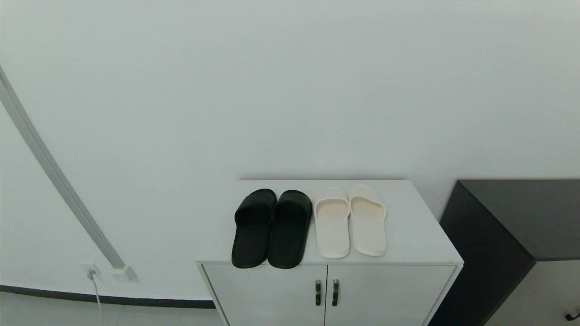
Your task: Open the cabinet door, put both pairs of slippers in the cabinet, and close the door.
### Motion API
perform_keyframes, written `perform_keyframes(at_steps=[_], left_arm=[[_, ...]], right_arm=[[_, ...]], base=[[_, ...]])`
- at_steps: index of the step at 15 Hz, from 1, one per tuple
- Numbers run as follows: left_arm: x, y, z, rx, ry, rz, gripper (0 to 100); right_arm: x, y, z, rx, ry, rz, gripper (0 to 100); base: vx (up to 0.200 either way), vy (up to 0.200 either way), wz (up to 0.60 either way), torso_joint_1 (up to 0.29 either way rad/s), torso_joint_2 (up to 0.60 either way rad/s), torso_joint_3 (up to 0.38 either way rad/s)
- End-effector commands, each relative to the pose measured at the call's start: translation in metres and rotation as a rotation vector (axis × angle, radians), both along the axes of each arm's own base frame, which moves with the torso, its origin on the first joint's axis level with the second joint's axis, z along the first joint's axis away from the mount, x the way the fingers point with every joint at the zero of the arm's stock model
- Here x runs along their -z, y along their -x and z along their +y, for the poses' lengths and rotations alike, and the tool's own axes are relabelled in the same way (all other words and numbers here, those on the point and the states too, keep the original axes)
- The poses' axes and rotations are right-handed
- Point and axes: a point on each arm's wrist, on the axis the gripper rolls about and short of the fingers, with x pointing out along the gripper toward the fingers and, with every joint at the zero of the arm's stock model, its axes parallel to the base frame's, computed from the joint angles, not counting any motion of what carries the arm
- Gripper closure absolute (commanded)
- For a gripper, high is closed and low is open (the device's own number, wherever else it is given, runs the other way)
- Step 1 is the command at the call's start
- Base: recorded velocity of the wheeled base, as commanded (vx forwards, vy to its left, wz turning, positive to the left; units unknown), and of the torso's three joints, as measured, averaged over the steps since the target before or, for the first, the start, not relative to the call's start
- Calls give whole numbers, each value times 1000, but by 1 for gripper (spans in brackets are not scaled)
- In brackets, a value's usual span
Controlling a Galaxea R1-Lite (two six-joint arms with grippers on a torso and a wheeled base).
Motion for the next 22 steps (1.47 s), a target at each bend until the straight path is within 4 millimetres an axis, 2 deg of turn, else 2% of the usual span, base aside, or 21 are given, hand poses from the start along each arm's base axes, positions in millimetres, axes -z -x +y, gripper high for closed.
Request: perform_keyframes(at_steps=[1,2,3,4,5,6,8,11,12,15,17,19,22], left_arm=[[0,0,0,0,-1,1,100],[0,0,0,0,-1,1,100],[0,0,0,0,-1,1,100],[0,0,0,1,-1,1,100],[0,0,0,1,-1,1,100],[0,0,0,0,1,1,100],[0,0,0,0,1,1,100],[0,0,0,1,-1,1,100],[0,0,0,1,1,1,100],[0,0,0,1,-1,1,100],[0,0,0,1,-1,1,100],[0,0,0,1,-1,1,100],[0,0,0,1,-1,1,100]], right_arm=[[0,0,0,-1,5,-1,0],[-1,0,0,-9,11,-5,0],[-34,8,0,-25,-17,-124,0],[-73,13,-1,-53,-93,-156,0],[-69,4,0,-60,-93,-8,0],[-56,-2,0,-72,-55,102,0],[-43,-14,2,-173,-56,233,0],[-59,-39,5,-234,-68,308,0],[-68,-60,6,-237,-68,313,0],[-75,-110,16,-304,-64,354,0],[-85,-132,30,-317,-55,333,0],[-99,-147,55,-344,-58,321,0],[-107,-169,100,-349,-87,358,0]], base=[[0,0,0,0,0,0],[0,0,0,0,0,0],[0,0,0,0,0,0],[0,0,0,0,0,0],[0,0,0,0,0,0],[0,0,0,0,0,0],[0,0,0,0,0,0],[0,0,0,0,0,0],[0,0,0,0,0,0],[0,0,0,0,0,0],[0,0,0,0,0,0],[0,0,0,0,0,0],[0,0,0,0,0,0]])
